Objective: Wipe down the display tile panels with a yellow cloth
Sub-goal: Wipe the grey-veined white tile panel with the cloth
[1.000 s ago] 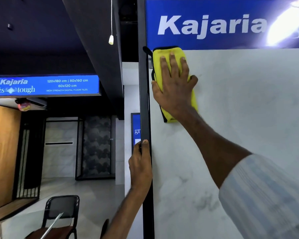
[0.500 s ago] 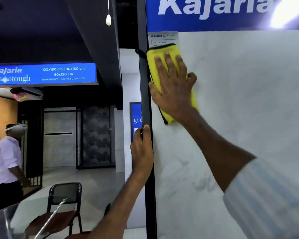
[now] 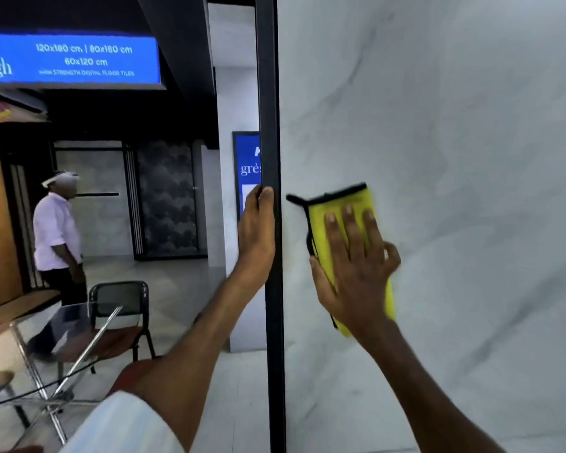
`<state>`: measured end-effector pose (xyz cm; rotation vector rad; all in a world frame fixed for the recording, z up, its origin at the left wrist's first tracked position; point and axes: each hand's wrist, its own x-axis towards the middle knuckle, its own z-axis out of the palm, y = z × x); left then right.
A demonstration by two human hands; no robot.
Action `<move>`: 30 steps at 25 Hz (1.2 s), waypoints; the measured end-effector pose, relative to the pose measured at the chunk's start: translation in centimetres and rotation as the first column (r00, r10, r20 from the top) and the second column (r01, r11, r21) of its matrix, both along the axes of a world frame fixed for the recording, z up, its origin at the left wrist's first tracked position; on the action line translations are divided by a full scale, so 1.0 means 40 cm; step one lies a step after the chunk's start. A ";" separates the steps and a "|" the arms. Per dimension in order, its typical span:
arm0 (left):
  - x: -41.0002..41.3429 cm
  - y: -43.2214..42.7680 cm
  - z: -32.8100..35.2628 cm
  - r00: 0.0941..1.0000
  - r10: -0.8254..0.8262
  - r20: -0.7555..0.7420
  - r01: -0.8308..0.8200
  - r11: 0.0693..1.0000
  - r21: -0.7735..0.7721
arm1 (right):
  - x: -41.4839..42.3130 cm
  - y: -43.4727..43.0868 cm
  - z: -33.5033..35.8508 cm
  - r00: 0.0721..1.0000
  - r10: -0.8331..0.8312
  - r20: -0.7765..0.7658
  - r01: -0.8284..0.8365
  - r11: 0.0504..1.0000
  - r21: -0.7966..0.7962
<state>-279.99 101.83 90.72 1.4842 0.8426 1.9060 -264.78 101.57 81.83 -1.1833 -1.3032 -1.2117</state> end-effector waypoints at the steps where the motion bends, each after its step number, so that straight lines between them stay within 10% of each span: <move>1: -0.001 -0.004 -0.056 0.999 -0.024 0.031 0.026 0.999 -0.039 | 0.010 0.000 -0.041 1.000 -0.015 -0.003 0.015 1.000 -0.006; 11: 0.014 0.043 -0.381 0.984 -0.133 0.116 0.155 0.965 -0.213 | -0.127 0.024 0.283 0.996 0.024 -0.091 -0.020 0.999 0.043; 22: 0.016 0.038 -0.385 0.965 -0.132 0.225 0.172 0.970 -0.170 | -0.062 -0.014 -0.424 0.996 0.052 0.073 -0.042 0.989 -0.142; 30: 0.008 0.027 -0.369 0.971 -0.146 0.188 0.176 0.972 -0.154 | -0.062 0.004 0.021 0.997 0.070 -0.014 -0.069 0.997 0.026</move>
